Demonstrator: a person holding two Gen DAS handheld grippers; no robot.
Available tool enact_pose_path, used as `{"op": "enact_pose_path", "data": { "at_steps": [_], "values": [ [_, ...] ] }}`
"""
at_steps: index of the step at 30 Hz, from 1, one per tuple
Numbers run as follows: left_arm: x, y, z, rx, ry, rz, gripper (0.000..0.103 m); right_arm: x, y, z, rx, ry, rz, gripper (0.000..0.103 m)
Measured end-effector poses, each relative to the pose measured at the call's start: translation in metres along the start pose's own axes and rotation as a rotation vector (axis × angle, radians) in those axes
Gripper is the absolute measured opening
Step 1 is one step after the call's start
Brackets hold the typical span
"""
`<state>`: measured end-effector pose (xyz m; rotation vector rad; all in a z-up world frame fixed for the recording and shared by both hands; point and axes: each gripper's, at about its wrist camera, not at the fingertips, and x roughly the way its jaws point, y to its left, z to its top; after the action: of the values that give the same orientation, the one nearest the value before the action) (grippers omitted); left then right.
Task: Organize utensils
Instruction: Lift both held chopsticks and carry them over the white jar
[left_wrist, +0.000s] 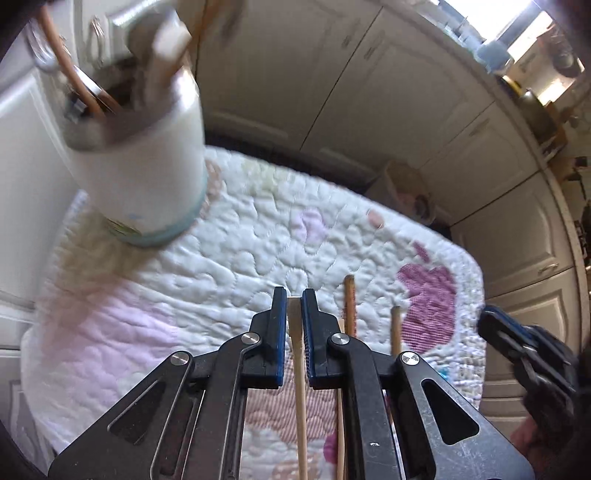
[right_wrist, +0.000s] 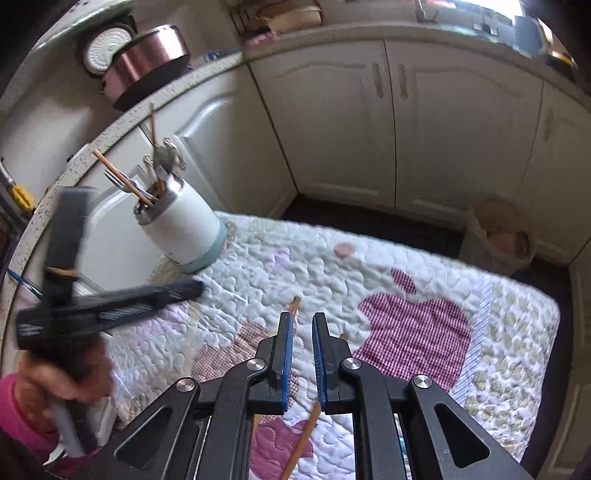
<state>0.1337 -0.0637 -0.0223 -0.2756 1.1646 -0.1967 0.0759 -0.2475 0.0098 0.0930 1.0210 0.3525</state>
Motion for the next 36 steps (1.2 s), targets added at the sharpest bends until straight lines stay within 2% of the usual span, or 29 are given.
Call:
{"op": "enact_pose_path", "data": {
  "at_steps": [1, 3, 4, 5, 7, 9, 10, 11, 13, 19, 26, 31, 36],
  "values": [
    [-0.006, 0.0, 0.004, -0.001, -0.007, -0.002, 0.007, 0.007, -0.004, -0.001, 0.015, 0.027, -0.013, 0.01],
    [-0.02, 0.001, 0.004, 0.008, -0.029, -0.003, 0.007, 0.034, -0.014, -0.005, 0.044, 0.108, -0.066, 0.024],
    [-0.026, 0.005, 0.003, 0.012, -0.035, 0.001, 0.007, 0.043, -0.017, -0.008, 0.052, 0.13, -0.071, 0.037],
    [-0.028, 0.005, 0.001, 0.013, -0.041, 0.007, 0.007, 0.055, -0.019, -0.012, 0.058, 0.156, -0.077, 0.037],
    [-0.037, 0.01, -0.001, 0.01, -0.047, 0.009, 0.007, 0.073, -0.021, -0.015, 0.054, 0.188, -0.101, 0.037],
    [-0.041, 0.013, -0.001, 0.006, -0.052, 0.017, 0.007, 0.088, -0.025, -0.016, 0.066, 0.192, -0.126, 0.029],
    [-0.044, 0.015, -0.002, 0.005, -0.053, 0.019, 0.007, 0.09, -0.026, -0.016, 0.065, 0.174, -0.133, 0.022],
    [-0.046, 0.017, -0.002, 0.003, -0.054, 0.022, 0.007, 0.09, -0.026, -0.015, 0.052, 0.157, -0.141, 0.011],
    [-0.053, 0.019, -0.003, 0.002, -0.063, 0.027, 0.007, 0.089, -0.026, -0.014, 0.05, 0.166, -0.128, 0.01],
    [-0.089, 0.03, 0.005, -0.009, -0.135, 0.018, 0.007, 0.017, -0.014, -0.005, 0.025, 0.039, -0.032, 0.009],
    [-0.144, 0.052, 0.036, -0.057, -0.268, 0.036, 0.007, -0.064, 0.033, 0.03, -0.068, -0.14, 0.062, 0.008],
    [-0.179, 0.067, 0.063, -0.094, -0.383, 0.078, 0.007, -0.09, 0.072, 0.059, -0.153, -0.211, 0.098, 0.008],
    [-0.201, 0.079, 0.089, -0.119, -0.476, 0.112, 0.007, -0.105, 0.108, 0.089, -0.219, -0.244, 0.138, 0.008]
  ]
}}
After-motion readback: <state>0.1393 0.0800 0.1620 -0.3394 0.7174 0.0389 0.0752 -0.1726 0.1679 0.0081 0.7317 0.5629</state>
